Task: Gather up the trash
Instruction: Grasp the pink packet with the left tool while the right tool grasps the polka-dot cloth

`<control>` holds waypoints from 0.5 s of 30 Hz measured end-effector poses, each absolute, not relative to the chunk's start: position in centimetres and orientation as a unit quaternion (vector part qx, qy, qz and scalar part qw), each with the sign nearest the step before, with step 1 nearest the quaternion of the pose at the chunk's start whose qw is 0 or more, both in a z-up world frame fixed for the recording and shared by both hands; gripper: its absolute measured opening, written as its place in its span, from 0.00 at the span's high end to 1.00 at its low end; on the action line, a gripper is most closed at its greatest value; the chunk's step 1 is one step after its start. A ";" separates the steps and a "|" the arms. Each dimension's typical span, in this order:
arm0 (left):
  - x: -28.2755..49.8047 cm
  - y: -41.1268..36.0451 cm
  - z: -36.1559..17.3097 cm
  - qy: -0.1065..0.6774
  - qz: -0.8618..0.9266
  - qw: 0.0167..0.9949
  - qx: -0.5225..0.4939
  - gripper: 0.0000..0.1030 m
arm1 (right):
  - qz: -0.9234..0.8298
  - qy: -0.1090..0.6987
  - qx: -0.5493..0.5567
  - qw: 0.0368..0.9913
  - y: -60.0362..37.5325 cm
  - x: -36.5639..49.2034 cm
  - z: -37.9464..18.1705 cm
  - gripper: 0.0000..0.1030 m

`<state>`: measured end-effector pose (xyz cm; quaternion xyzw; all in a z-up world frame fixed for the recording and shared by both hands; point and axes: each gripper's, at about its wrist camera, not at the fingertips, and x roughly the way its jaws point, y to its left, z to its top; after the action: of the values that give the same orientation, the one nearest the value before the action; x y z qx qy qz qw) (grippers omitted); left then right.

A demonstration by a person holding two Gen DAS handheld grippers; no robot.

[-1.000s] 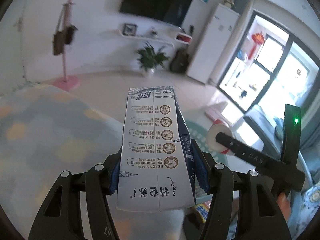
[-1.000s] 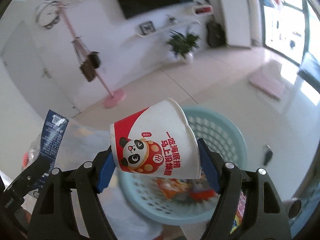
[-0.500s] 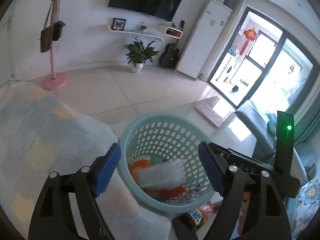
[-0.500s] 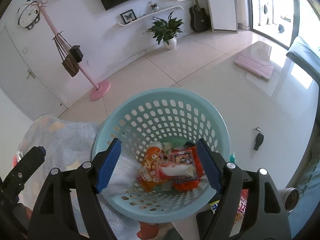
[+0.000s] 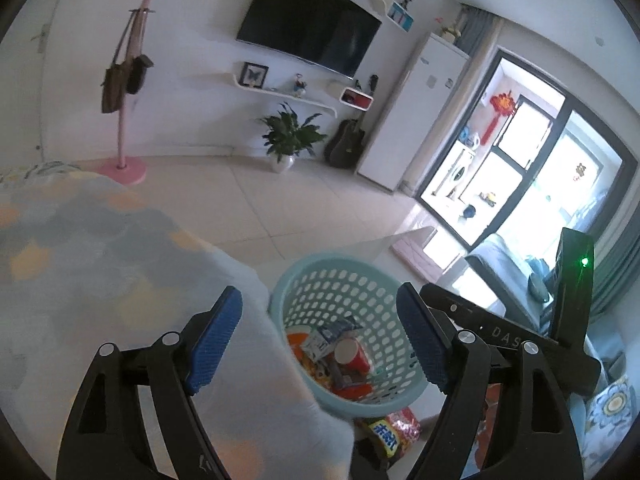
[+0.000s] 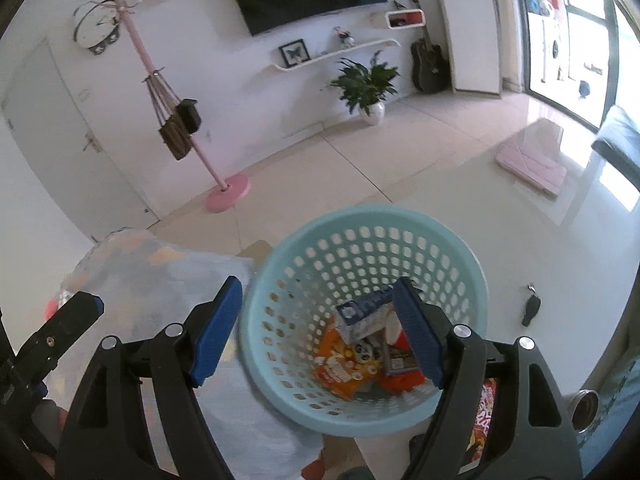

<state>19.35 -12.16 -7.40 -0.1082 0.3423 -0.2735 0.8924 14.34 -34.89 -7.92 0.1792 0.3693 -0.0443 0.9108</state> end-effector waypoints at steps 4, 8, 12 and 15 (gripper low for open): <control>18.6 -9.4 -6.5 0.329 -0.256 0.901 -0.118 0.25 | -0.022 0.366 0.171 0.915 -32.6 14.6 -7.2 0.28; 17.9 -6.0 -5.8 0.316 -0.228 0.912 -0.127 0.25 | 0.002 0.365 0.161 0.917 -30.2 14.9 -6.7 0.28; 17.3 -1.3 -4.9 0.300 -0.184 0.925 -0.142 0.25 | 0.038 0.361 0.138 0.921 -26.5 15.4 -5.5 0.28; 17.0 2.8 -4.4 0.290 -0.145 0.933 -0.155 0.25 | 0.085 0.359 0.120 0.922 -22.6 16.2 -4.4 0.28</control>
<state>17.01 2.80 -4.43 -0.1551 0.2900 -0.1454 0.9331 16.24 -22.57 -4.45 0.1203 0.3590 0.0855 0.9216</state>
